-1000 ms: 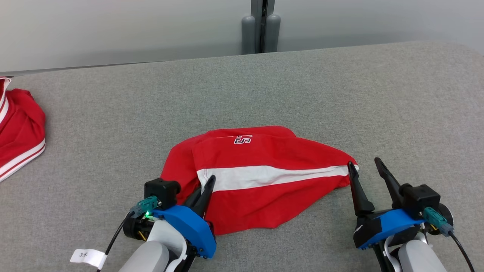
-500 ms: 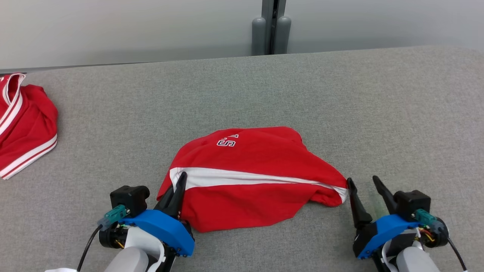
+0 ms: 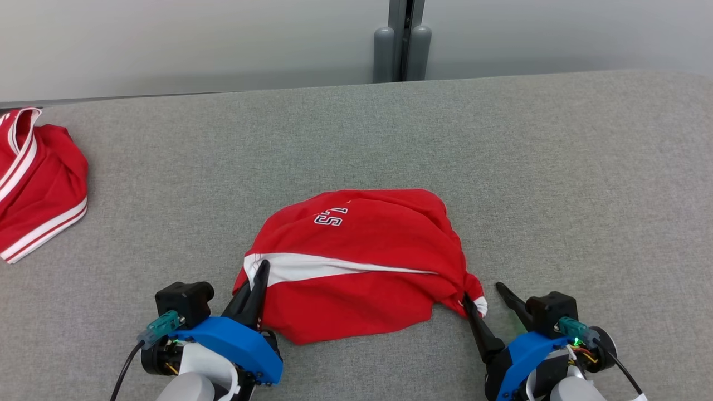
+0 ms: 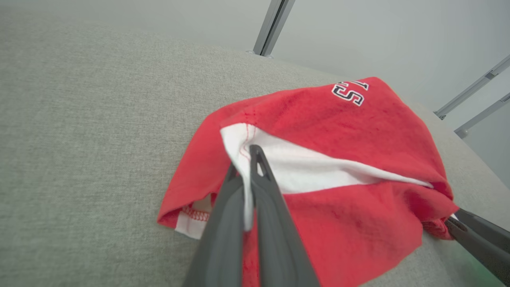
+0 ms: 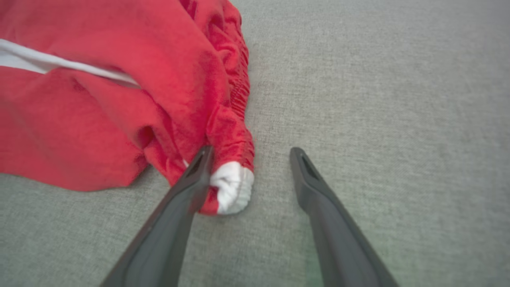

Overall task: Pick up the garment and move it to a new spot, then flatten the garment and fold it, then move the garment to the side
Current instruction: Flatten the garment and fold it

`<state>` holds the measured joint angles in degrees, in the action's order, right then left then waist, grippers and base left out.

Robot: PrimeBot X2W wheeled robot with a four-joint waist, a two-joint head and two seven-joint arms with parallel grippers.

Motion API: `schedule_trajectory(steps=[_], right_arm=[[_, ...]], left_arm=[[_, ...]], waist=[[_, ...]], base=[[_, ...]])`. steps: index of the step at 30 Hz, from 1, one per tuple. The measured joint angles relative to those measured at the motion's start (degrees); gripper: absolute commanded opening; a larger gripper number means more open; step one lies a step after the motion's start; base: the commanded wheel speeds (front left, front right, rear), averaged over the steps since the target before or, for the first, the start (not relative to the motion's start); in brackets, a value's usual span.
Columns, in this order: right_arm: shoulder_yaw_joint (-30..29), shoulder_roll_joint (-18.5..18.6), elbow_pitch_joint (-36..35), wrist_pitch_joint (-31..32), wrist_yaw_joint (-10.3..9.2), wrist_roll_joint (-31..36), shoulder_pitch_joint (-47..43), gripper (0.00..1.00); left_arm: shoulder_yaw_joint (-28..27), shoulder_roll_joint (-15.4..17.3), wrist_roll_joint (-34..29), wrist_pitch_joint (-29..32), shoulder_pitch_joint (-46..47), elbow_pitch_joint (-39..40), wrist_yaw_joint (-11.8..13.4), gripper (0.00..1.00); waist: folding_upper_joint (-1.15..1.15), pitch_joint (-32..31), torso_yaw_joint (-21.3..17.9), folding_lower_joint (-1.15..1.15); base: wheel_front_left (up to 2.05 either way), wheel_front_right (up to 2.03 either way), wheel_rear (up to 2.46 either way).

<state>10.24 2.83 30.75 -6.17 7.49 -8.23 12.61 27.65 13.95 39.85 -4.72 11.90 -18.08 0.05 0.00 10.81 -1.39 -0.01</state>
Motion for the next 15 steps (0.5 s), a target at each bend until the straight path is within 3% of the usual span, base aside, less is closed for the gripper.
schedule_trajectory(steps=[3, 4, 6, 8, 9, 15], right_arm=[[0.93, 0.01, -0.47, 0.9, 0.0, -0.36, -0.18, 1.0], [1.35, 0.01, -0.51, 1.43, 0.0, -0.65, -0.21, 0.82], [2.22, 0.02, -0.58, 2.27, 0.0, -1.02, -0.32, 0.33], [2.74, 0.02, -0.82, 2.98, 0.0, -1.35, -0.47, 0.04], [2.86, 0.0, -0.91, 3.15, 0.0, -1.45, -0.55, 0.0], [1.67, -0.01, -4.13, 2.29, 0.0, -1.54, -0.86, 0.0]], left_arm=[[-0.02, 0.09, 0.01, -0.01, -0.05, 0.19, 0.14, 0.0], [-0.01, 0.1, 0.0, -0.02, -0.05, 0.24, 0.16, 0.0], [0.02, 0.12, 0.01, -0.01, -0.05, 0.26, 0.19, 0.0], [0.04, 0.16, 0.01, -0.01, -0.05, 0.32, 0.2, 0.0], [0.05, 0.23, 0.02, -0.02, -0.05, 0.32, 0.24, 0.0], [0.01, 0.7, -0.01, -1.02, -0.07, 1.31, 0.43, 0.0]], waist=[[0.0, 0.04, -0.04, 0.0], [0.0, 0.06, -0.03, 0.0], [0.0, 0.09, 0.02, 0.0], [0.0, 0.13, 0.07, 0.0], [0.0, 0.12, 0.07, 0.0], [0.0, -0.4, -0.13, 0.0]], base=[[0.0, 0.0, 0.0], [0.0, 0.0, 0.0], [0.0, 0.0, 0.0], [0.0, 0.0, 0.0], [0.0, 0.0, 0.0], [0.0, 0.0, 0.0]])
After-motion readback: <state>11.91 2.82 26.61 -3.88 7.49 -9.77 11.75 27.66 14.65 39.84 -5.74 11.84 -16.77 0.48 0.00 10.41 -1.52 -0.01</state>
